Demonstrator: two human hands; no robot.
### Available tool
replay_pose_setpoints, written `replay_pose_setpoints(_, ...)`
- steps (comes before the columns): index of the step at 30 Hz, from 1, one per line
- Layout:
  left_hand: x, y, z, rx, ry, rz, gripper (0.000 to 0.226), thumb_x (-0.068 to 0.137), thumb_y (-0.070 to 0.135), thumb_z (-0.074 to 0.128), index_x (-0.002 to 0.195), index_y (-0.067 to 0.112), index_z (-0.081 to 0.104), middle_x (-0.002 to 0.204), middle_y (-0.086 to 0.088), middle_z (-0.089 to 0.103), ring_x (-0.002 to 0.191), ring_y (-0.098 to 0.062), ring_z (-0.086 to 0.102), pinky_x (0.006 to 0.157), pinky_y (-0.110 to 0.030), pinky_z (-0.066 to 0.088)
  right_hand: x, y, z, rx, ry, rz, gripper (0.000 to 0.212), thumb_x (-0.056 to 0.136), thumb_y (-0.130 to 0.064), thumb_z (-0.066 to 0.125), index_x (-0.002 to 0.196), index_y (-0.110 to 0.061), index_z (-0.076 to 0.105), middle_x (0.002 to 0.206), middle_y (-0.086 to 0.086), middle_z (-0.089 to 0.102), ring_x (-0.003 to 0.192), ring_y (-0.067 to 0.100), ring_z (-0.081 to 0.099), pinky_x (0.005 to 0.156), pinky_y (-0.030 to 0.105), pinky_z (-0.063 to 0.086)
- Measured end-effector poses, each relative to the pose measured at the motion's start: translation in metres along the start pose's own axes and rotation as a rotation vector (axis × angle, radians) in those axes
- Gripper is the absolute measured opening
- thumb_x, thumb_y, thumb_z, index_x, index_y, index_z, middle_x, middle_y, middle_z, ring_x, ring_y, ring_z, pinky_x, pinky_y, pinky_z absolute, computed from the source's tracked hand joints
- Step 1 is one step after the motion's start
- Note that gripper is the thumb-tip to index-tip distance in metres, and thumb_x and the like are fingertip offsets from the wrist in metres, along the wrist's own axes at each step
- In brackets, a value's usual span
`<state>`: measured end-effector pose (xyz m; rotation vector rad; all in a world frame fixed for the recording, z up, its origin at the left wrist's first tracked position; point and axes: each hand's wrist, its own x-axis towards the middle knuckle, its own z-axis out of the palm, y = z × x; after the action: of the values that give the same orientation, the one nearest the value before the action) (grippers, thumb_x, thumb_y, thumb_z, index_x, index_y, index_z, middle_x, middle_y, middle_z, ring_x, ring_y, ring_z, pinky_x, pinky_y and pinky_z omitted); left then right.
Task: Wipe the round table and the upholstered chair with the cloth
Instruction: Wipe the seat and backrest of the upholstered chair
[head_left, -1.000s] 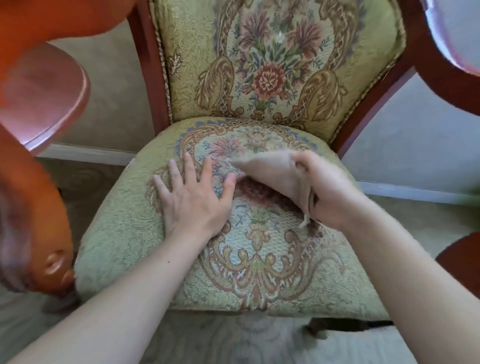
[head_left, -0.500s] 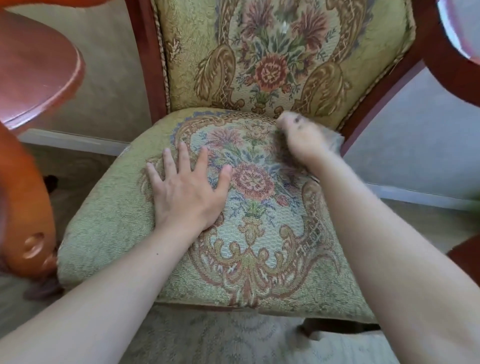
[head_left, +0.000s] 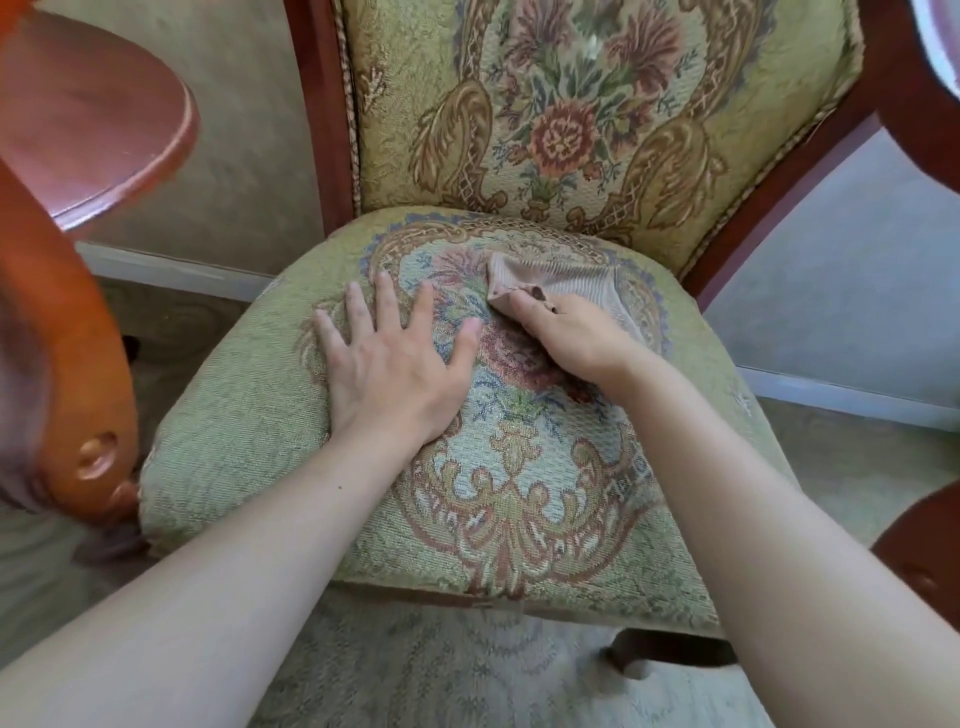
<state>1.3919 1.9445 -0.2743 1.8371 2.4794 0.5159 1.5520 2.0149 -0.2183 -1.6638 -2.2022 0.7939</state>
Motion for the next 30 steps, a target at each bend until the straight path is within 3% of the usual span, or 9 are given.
replay_pose_setpoints(4, 0.0, -0.003, -0.002, -0.024, -0.013, 0.004, 0.085, 0.089, 0.076, -0.008, 0.16, 0.034, 0.015, 0.169, -0.009, 0.006, 0.155, -0.034, 0.001, 0.122, -0.061, -0.002, -0.032, 0.002, -0.004, 0.177, -0.103, -0.02, 0.049, 0.099, -0.057, 0.042, 0.105, -0.018, 0.071, 0.103, 0.0, 0.072, 0.095, 0.017, 0.066, 0.088, 0.032, 0.051)
replay_pose_setpoints(7, -0.002, -0.007, -0.002, -0.049, -0.006, 0.026, 0.089, 0.087, 0.077, -0.017, 0.16, 0.036, 0.012, 0.169, -0.007, 0.004, 0.156, -0.032, 0.0, 0.122, -0.059, -0.003, -0.062, 0.02, -0.016, 0.579, -0.244, 0.038, 0.048, 0.094, -0.059, 0.052, 0.07, -0.02, 0.067, 0.065, -0.004, 0.065, 0.06, 0.013, 0.057, 0.07, 0.019, 0.046)
replay_pose_setpoints(8, -0.003, -0.008, -0.002, -0.06, 0.003, 0.032, 0.091, 0.085, 0.078, -0.019, 0.16, 0.036, 0.012, 0.169, -0.007, 0.004, 0.156, -0.032, 0.0, 0.123, -0.058, -0.003, -0.07, 0.028, -0.022, 0.831, -0.273, 0.093, 0.045, 0.092, -0.054, 0.057, 0.071, -0.018, 0.072, 0.067, -0.001, 0.069, 0.064, 0.017, 0.062, 0.074, 0.02, 0.05)
replay_pose_setpoints(11, -0.002, -0.009, -0.003, -0.08, 0.018, 0.045, 0.093, 0.082, 0.079, -0.022, 0.159, 0.038, 0.01, 0.169, -0.008, 0.005, 0.155, -0.032, 0.003, 0.123, -0.058, -0.003, -0.084, 0.053, -0.046, 1.428, -0.192, 0.182, 0.043, 0.094, -0.044, 0.055, 0.118, -0.012, 0.073, 0.125, 0.013, 0.07, 0.114, 0.027, 0.067, 0.094, 0.043, 0.055)
replay_pose_setpoints(15, -0.003, -0.007, -0.001, -0.057, 0.017, 0.043, 0.095, 0.079, 0.08, -0.025, 0.159, 0.039, 0.007, 0.168, -0.008, 0.003, 0.155, -0.033, 0.003, 0.123, -0.058, -0.004, -0.077, 0.074, -0.095, 1.573, 0.302, 0.056, 0.05, 0.103, -0.046, 0.036, 0.133, -0.015, 0.062, 0.131, 0.008, 0.067, 0.118, 0.026, 0.065, 0.091, 0.048, 0.052)
replay_pose_setpoints(18, -0.002, -0.007, 0.001, -0.048, 0.025, 0.04, 0.096, 0.079, 0.08, -0.026, 0.159, 0.038, 0.007, 0.168, -0.008, 0.004, 0.155, -0.033, 0.004, 0.123, -0.058, -0.002, -0.052, 0.072, -0.115, 1.375, 0.626, 0.009, 0.053, 0.104, -0.049, 0.033, 0.128, -0.011, 0.061, 0.121, 0.002, 0.072, 0.108, 0.019, 0.069, 0.086, 0.037, 0.057)
replay_pose_setpoints(21, 0.0, -0.007, 0.001, -0.044, 0.025, 0.024, 0.096, 0.08, 0.08, -0.025, 0.159, 0.037, 0.007, 0.168, -0.008, 0.002, 0.155, -0.032, 0.004, 0.123, -0.058, -0.002, -0.013, 0.061, -0.101, 0.534, 0.82, 0.169, 0.04, 0.104, -0.047, 0.033, 0.116, -0.02, 0.06, 0.106, -0.003, 0.065, 0.091, 0.017, 0.063, 0.068, 0.007, 0.049)
replay_pose_setpoints(24, 0.0, -0.005, 0.001, -0.047, 0.029, 0.023, 0.097, 0.079, 0.08, -0.025, 0.159, 0.037, 0.007, 0.169, -0.007, 0.001, 0.155, -0.031, 0.003, 0.123, -0.058, -0.002, 0.017, 0.054, -0.049, 0.082, 0.482, 0.149, 0.043, 0.105, -0.042, 0.03, 0.115, -0.017, 0.064, 0.119, 0.018, 0.067, 0.109, 0.03, 0.061, 0.091, 0.033, 0.047)
replay_pose_setpoints(30, -0.001, -0.004, 0.002, -0.033, 0.018, 0.027, 0.098, 0.079, 0.08, -0.025, 0.16, 0.036, 0.007, 0.169, -0.007, 0.002, 0.155, -0.032, 0.002, 0.122, -0.059, -0.002, 0.021, 0.039, -0.011, -0.111, 0.348, 0.093, 0.047, 0.1, -0.054, 0.04, 0.08, -0.013, 0.053, 0.084, 0.012, 0.055, 0.082, 0.029, 0.054, 0.066, 0.034, 0.029)
